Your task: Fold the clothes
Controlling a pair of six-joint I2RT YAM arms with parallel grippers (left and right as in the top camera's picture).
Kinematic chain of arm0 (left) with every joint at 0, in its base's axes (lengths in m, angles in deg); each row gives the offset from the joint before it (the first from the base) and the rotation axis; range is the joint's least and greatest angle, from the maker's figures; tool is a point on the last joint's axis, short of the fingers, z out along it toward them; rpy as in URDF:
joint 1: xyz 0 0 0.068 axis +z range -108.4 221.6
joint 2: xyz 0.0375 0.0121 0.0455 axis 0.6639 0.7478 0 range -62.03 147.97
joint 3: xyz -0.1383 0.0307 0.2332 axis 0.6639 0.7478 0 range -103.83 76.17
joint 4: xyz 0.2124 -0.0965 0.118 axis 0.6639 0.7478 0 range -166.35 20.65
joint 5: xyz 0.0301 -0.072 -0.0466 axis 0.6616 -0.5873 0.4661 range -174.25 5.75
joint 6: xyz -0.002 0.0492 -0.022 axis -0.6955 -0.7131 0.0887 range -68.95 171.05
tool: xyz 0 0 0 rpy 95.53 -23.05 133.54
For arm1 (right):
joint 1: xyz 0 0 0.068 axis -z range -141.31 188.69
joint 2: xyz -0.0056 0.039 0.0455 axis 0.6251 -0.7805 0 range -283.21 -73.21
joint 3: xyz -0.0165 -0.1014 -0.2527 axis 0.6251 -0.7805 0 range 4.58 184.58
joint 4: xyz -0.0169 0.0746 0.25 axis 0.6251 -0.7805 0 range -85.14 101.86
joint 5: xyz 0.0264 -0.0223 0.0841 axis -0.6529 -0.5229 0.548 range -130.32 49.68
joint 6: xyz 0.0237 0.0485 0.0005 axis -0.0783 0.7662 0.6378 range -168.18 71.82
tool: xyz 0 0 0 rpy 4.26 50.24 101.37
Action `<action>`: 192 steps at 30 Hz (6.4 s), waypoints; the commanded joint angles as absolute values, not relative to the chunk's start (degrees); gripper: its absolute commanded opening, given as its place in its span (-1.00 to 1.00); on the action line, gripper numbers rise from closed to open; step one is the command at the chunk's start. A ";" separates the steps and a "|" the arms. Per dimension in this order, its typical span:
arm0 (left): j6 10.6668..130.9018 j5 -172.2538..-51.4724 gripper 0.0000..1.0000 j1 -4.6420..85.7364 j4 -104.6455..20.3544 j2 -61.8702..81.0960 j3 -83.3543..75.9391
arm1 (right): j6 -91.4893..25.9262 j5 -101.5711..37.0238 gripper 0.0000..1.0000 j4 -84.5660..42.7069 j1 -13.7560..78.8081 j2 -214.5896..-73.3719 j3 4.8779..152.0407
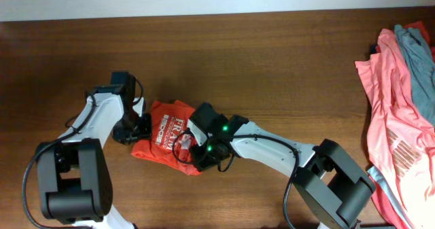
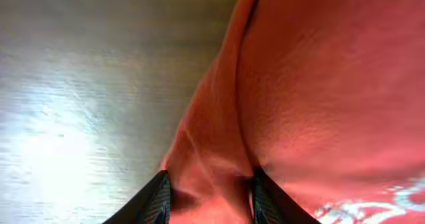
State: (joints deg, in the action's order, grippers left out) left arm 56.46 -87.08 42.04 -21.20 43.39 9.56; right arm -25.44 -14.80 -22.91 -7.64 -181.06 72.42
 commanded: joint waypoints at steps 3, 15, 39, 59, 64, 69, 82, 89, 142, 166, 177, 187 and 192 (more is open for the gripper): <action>55.63 -88.19 -0.21 41.76 -20.96 43.94 14.06 | -22.99 -27.67 -0.92 -30.47 -7.24 -181.50 73.01; 55.95 -90.92 -0.46 41.72 -17.39 43.31 12.18 | -25.15 -31.98 -0.67 -32.28 -5.43 -180.91 73.77; 48.13 -97.13 -0.52 40.10 -43.05 51.06 1.84 | -29.28 -17.38 -0.77 -41.90 -7.05 -174.15 80.44; 52.52 -88.43 -0.74 40.25 -15.71 55.39 1.98 | -29.31 -31.48 -0.69 -38.89 -6.00 -188.32 80.44; 55.87 -88.30 -0.95 40.19 -11.56 55.39 2.24 | -32.26 -33.75 -0.68 -37.64 -0.45 -188.32 80.46; 57.33 -91.62 -0.98 40.19 -8.93 55.33 2.24 | -38.99 -33.71 -0.63 -37.11 4.41 -188.25 80.59; 56.61 -87.36 0.28 40.62 -20.26 41.73 -1.06 | -38.97 -35.08 -0.51 -43.13 6.61 -176.76 80.63; 45.38 -103.56 0.37 40.56 -26.00 41.53 -2.53 | -38.95 -35.02 -0.46 -46.51 8.56 -172.56 80.63; 28.17 -124.74 0.52 32.19 -15.67 69.69 -11.88 | -38.75 -35.02 -0.46 -48.00 8.67 -172.58 80.63; 28.22 -115.25 -0.99 28.97 -13.09 73.71 -11.97 | -38.75 -35.02 -0.45 -48.68 8.67 -172.58 80.63; 42.01 -114.35 -0.99 47.07 -12.74 71.70 -26.24 | -38.77 -35.06 -0.46 -49.53 8.78 -172.58 80.63; 45.46 -110.53 -0.99 68.38 -21.20 71.72 -30.37 | -38.75 -35.02 -0.46 -49.55 8.78 -172.58 80.63; 46.05 -106.68 -0.97 74.22 -23.05 71.72 -30.37 | -38.75 -35.02 -0.46 -49.77 8.78 -172.58 80.63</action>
State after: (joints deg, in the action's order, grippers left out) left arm 44.94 -110.20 70.79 -22.20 71.06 -29.91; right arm -38.99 -34.34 -49.51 8.39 -172.80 80.24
